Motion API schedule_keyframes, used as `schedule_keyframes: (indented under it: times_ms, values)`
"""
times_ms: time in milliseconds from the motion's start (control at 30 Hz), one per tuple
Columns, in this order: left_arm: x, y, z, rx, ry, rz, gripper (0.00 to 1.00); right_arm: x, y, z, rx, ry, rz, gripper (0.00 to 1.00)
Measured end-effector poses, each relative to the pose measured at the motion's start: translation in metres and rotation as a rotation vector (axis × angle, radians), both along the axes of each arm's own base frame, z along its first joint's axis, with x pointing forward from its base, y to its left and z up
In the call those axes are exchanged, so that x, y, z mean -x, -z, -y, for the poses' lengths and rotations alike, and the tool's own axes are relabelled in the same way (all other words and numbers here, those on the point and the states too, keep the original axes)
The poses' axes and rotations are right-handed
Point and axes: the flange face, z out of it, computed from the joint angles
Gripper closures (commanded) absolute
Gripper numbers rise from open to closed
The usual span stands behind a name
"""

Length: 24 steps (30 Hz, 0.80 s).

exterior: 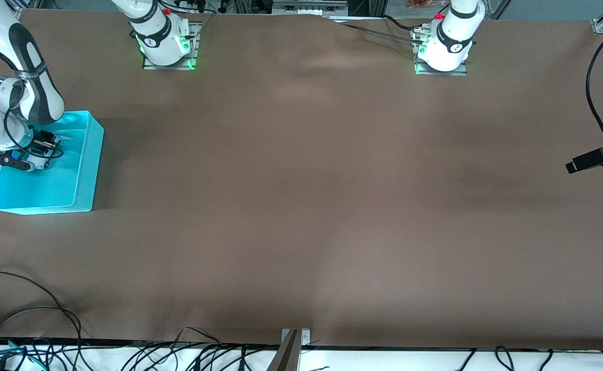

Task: Wind and store white jeep toy

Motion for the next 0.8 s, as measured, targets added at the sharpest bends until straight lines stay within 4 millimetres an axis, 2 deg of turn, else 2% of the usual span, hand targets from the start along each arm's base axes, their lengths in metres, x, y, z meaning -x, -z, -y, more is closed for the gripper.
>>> schedule_keyframes:
  times_ms: [33, 100, 200, 367, 667, 801]
  values:
    - [0.0, 0.0, 0.0, 0.0, 0.0, 0.0, 0.0, -0.003, 0.003, -0.006, 0.0, 0.006, 0.003, 0.2]
    - [0.0, 0.0, 0.0, 0.0, 0.0, 0.0, 0.0, -0.007, 0.008, -0.017, -0.002, 0.012, 0.007, 0.0]
    - [0.0, 0.0, 0.0, 0.0, 0.0, 0.0, 0.0, -0.011, 0.015, -0.026, -0.004, 0.015, 0.012, 0.0]
    - [0.0, 0.0, 0.0, 0.0, 0.0, 0.0, 0.0, -0.015, 0.011, -0.028, -0.003, 0.01, 0.03, 0.0]
    - [0.0, 0.0, 0.0, 0.0, 0.0, 0.0, 0.0, -0.03, -0.009, -0.042, -0.006, -0.02, 0.076, 0.0]
    - [0.0, 0.0, 0.0, 0.0, 0.0, 0.0, 0.0, -0.034, -0.026, -0.044, -0.002, -0.023, 0.094, 0.0]
